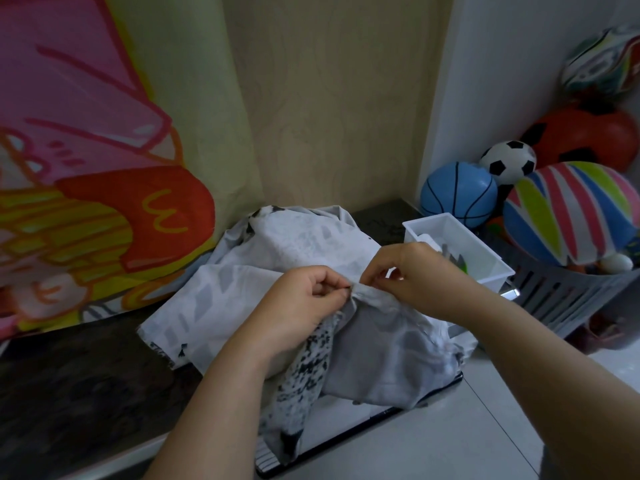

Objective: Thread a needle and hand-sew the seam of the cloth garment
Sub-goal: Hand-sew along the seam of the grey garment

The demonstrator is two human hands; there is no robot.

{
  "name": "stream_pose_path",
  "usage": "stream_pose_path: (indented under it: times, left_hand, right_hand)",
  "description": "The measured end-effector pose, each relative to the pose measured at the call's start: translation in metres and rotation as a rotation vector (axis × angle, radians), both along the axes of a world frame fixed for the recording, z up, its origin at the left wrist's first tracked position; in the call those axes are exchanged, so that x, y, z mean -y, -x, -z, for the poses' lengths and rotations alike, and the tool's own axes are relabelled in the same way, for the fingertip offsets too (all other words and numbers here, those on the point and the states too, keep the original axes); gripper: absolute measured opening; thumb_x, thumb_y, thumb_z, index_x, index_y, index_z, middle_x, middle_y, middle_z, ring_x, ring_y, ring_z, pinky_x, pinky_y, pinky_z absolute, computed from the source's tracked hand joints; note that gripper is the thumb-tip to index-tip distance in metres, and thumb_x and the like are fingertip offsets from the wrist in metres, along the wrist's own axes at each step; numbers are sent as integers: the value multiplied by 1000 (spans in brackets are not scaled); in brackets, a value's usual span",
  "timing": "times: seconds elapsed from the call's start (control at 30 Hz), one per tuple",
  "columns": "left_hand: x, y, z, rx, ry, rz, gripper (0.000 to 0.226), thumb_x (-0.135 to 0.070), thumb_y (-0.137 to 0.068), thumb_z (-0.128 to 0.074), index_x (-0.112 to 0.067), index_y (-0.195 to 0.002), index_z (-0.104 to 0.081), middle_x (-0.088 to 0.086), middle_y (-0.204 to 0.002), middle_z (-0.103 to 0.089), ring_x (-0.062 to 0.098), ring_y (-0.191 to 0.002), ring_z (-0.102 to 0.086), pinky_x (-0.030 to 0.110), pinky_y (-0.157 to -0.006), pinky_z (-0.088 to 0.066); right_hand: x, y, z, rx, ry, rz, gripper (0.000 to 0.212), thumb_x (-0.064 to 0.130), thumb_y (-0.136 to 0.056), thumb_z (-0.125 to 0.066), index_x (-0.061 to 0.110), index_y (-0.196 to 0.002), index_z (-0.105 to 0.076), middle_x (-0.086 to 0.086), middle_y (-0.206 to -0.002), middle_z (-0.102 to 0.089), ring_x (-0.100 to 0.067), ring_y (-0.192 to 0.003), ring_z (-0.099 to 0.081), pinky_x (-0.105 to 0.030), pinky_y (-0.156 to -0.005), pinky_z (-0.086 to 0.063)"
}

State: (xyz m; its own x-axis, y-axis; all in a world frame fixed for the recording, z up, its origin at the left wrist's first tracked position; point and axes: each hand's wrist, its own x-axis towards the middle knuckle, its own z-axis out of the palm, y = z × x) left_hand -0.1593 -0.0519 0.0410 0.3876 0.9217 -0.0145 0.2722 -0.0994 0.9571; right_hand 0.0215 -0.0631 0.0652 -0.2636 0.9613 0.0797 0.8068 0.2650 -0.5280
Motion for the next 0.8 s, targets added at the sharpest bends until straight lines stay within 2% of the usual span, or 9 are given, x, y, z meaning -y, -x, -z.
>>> stream_pose_path:
  times: [0.07,0.17,0.23,0.3,0.37,0.43,0.57,0.7,0.8]
  left_hand:
    - [-2,0,1,27,13,-9,20,-6,-88,-64,-22,-76,-67,-14,-62,-68,-6,-62,-62,7,-60,-44]
    - [-6,2,3,32,16,-17,20,-7,-88,-64,-24,-78,-68,-11,-70,-71,0,-72,-65,15,-72,-50]
    - [-8,3,3,49,23,-25,20,-5,-88,-63,-22,-80,-68,-9,-75,-71,3,-76,-66,17,-78,-51]
    - [-8,3,3,74,40,-41,17,-5,-88,-63,-20,-82,-68,-7,-78,-72,4,-77,-66,15,-77,-51]
    - [-8,3,1,129,75,-61,11,-7,-90,-62,-14,-87,-69,1,-84,-74,8,-80,-68,16,-76,-52]
    - [-9,2,0,146,88,-85,10,-6,-91,-60,-10,-91,-70,6,-87,-74,9,-79,-68,16,-74,-51]
    - [-11,-1,2,140,96,-107,11,-7,-91,-61,-14,-87,-69,2,-83,-75,7,-79,-67,13,-72,-50]
    - [-11,-3,3,109,61,-115,12,-9,-89,-63,-16,-83,-70,5,-88,-75,14,-86,-70,22,-82,-52]
    - [-9,-5,2,84,36,-102,11,-9,-89,-64,-17,-85,-72,6,-86,-76,16,-87,-71,26,-84,-53]
  right_hand:
    - [1,3,-1,-61,27,9,23,7,-89,-58,26,-90,-71,16,-89,-62,-1,-81,-58,-2,-74,-42]
    - [3,8,-1,-215,46,18,22,7,-88,-61,28,-85,-68,12,-87,-67,5,-79,-59,-2,-70,-43]
    - [4,9,-3,-378,77,29,15,8,-87,-63,21,-90,-67,5,-87,-69,6,-76,-61,-5,-71,-47]
    - [6,9,-7,-592,178,39,12,8,-89,-60,14,-100,-64,-4,-88,-70,-3,-77,-64,-14,-74,-53]
    - [9,11,-9,-741,273,27,13,11,-92,-56,13,-104,-62,-4,-89,-70,-9,-79,-65,-20,-76,-53]
    - [10,12,-9,-745,274,-5,15,17,-89,-59,14,-104,-63,-5,-94,-69,-10,-81,-63,-21,-77,-52]
    - [11,16,-6,-657,207,23,18,16,-84,-68,15,-101,-67,-5,-93,-71,-12,-80,-63,-22,-79,-52]
    - [9,17,-6,-634,147,74,15,13,-82,-71,14,-97,-67,4,-83,-69,-6,-69,-62,-8,-64,-47]
    - [9,17,-4,-560,104,115,5,15,-82,-71,14,-86,-71,12,-63,-66,4,-53,-56,-4,-53,-41]
